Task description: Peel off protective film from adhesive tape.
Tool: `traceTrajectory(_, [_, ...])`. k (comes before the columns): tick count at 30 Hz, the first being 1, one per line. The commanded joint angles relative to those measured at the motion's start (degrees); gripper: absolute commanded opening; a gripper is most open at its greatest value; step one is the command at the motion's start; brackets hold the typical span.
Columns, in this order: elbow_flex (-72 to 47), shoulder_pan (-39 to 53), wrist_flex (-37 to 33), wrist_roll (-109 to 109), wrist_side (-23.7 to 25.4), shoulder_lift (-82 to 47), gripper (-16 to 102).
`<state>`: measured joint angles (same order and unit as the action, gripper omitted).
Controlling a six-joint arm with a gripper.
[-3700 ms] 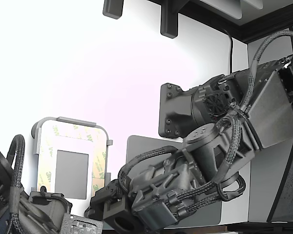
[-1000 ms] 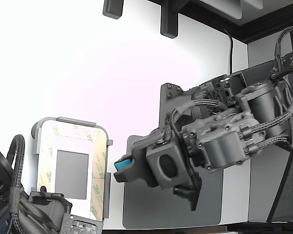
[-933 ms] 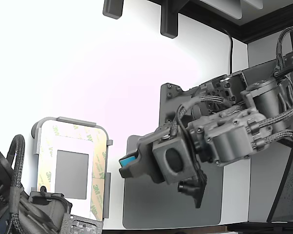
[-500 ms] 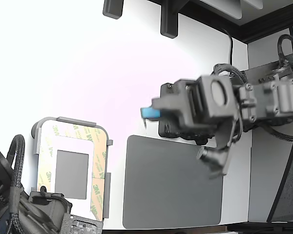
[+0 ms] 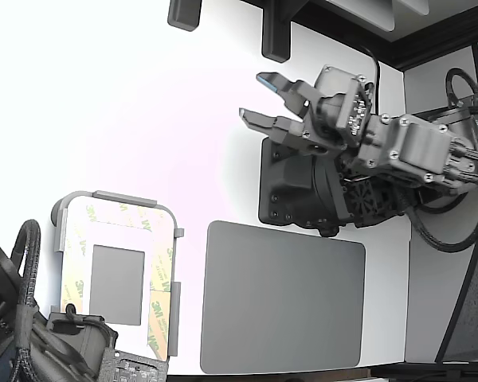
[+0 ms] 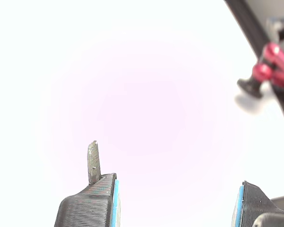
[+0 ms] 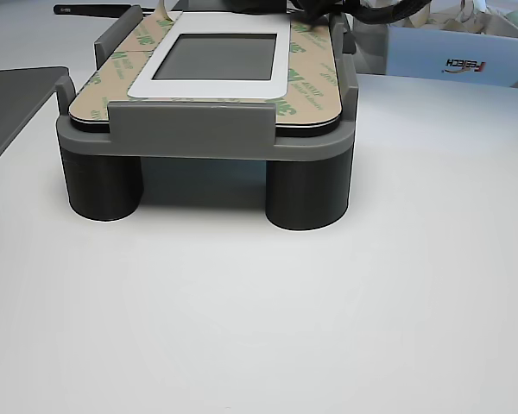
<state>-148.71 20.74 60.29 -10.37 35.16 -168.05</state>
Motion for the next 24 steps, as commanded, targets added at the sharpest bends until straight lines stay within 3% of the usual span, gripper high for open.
traceTrajectory(1, [0.5,-11.9,-2.5,-3.5,-11.6,-1.2,100])
traceTrajectory(3, [-0.3,-23.0,-4.6,0.5,-25.0,-0.8,100])
traceTrajectory(5, [0.2,-29.1,-5.0,2.0,-31.4,0.4,100])
traceTrajectory(11, [-0.4,-29.2,-4.9,2.9,-33.0,-1.2,100])
traceTrajectory(15, [-2.5,-29.1,-5.6,6.8,-38.1,-0.8,100])
traceTrajectory(24, [-2.5,-29.1,-5.2,6.9,-38.7,-1.3,100])
